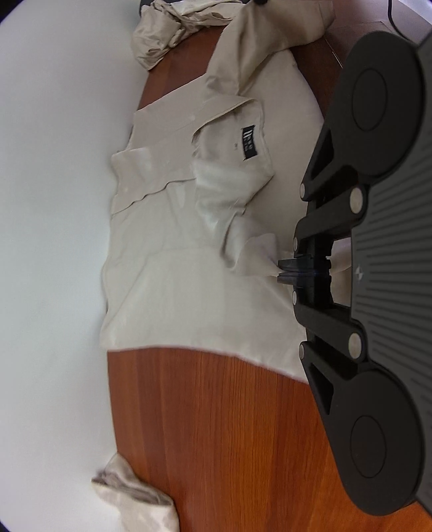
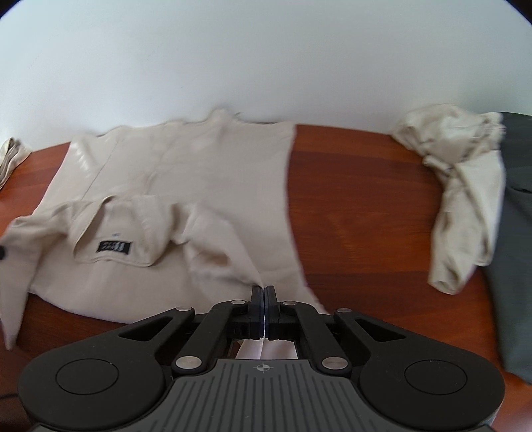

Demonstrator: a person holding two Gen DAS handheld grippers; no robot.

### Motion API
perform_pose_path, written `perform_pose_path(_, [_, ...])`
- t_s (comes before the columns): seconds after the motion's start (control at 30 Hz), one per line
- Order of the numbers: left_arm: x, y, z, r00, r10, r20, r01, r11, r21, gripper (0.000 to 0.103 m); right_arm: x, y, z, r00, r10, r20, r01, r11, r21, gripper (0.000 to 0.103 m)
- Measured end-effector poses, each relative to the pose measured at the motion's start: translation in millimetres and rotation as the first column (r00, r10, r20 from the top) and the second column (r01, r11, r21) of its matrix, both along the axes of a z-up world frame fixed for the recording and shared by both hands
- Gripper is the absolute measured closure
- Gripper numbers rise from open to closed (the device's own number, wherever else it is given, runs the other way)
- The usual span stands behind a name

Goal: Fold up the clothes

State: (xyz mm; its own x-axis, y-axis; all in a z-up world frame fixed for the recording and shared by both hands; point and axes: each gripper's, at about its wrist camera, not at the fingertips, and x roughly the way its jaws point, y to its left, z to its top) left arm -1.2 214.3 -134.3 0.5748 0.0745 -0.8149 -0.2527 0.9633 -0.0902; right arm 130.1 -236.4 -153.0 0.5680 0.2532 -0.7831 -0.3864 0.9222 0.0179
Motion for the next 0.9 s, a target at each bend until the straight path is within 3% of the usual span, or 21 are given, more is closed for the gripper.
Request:
perform_pose_path(0.27, [-68,24,30,0.998,0.047,0.028,-0.048,0.999,0.017,0.101,-34,-44,20,0.997,-0.071,0.032,0.072,0.997,-0.029,0.100])
perform_pose_path(0.43, [-109,7,36,1.000,0.010,0.005,-0.010,1.000,0.026,0.101,-68,-59,19,0.994,-0.106,0.006,0.106,0.993,-0.054,0.100])
perform_pose_path(0.67, [-162,-1,40,1.000,0.010,-0.005,-0.010,0.998,-0.057,0.101,-113,-76,8,0.987,-0.155,-0.049,0.151,0.986,-0.075,0.100])
perform_pose_path(0.9, [-187,-1,41,0.997,0.063,-0.035,-0.065,0.996,-0.069,0.101,-132,-84,-2,0.985,-0.161,-0.069,0.156,0.986,-0.066,0.100])
